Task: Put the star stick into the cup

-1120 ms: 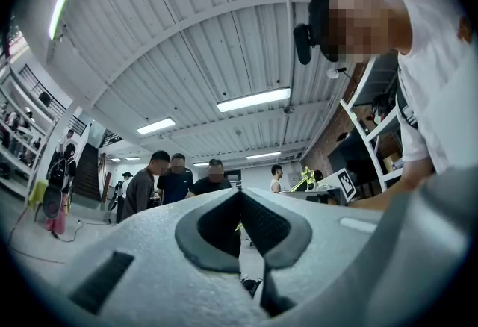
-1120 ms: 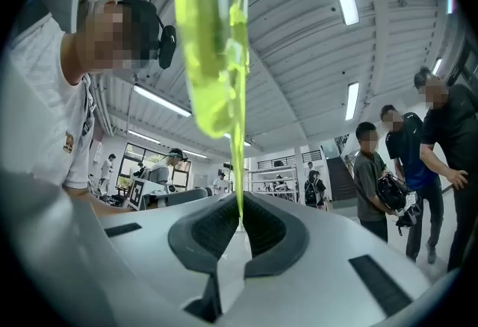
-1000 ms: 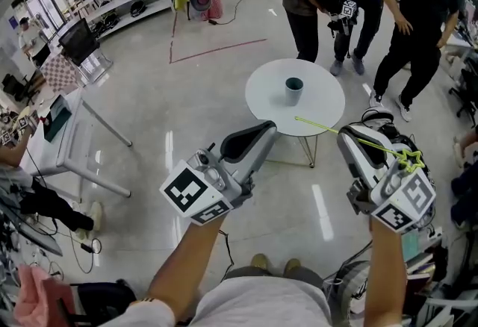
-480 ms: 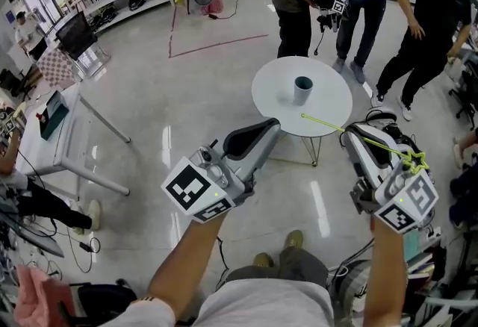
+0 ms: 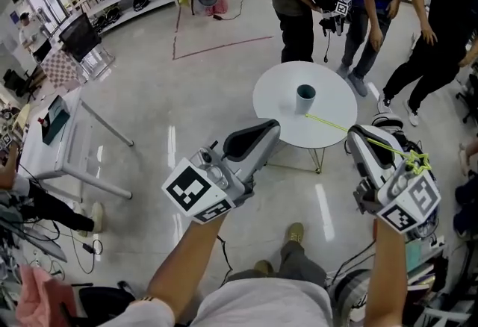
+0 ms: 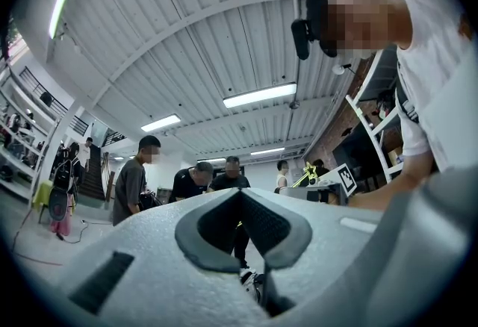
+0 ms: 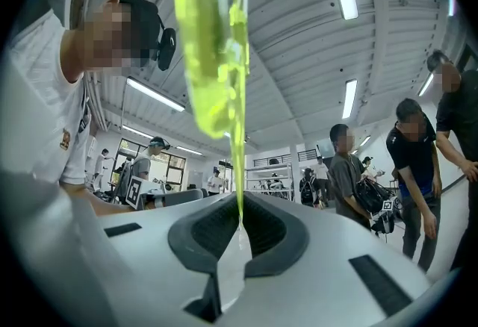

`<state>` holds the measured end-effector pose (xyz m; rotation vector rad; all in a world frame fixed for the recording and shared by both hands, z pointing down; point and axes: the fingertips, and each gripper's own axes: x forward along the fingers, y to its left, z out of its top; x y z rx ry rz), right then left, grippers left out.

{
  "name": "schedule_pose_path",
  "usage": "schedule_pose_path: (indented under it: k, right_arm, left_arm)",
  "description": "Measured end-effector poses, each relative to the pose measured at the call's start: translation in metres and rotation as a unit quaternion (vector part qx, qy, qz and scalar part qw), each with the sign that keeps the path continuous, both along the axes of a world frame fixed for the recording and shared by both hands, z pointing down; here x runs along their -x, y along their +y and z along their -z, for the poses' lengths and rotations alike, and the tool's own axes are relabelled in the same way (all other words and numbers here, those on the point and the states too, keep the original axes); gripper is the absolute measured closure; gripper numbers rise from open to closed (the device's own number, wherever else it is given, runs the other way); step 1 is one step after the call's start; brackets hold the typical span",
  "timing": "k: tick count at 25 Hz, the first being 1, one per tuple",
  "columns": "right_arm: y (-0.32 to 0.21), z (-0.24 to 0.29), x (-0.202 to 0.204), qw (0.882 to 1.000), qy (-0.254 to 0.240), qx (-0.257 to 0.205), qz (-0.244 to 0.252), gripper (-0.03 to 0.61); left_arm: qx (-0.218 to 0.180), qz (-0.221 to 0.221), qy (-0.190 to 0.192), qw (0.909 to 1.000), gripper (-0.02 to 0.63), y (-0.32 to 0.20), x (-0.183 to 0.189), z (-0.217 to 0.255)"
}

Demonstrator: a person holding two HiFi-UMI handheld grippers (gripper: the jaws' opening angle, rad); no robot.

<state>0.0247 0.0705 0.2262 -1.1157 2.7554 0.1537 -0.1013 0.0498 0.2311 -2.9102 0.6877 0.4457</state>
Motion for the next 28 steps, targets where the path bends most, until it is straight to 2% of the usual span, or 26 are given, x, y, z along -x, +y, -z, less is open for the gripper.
schedule_pose_path:
  k: [14,21,28]
  right_arm:
    - [-0.103,0.006,-0.073,0.999,0.042,-0.013,0.031,0.557]
    - [-0.151,-0.013,-0.090,0.997,0.041,-0.004,0.058,0.557]
    - [-0.190,-0.011,-0.102,0.996,0.047,0.006,0.072,0.557]
  left_arm:
    - [-0.009,0.030,-0.013,0.9994,0.600,-0.098,-0.079,0.012]
    - [-0.008,0.049,-0.023,0.9985,0.598,-0.143,-0.097,-0.004]
    - [-0.004,0.061,-0.031,0.9976,0.598,-0.177,-0.112,0.002]
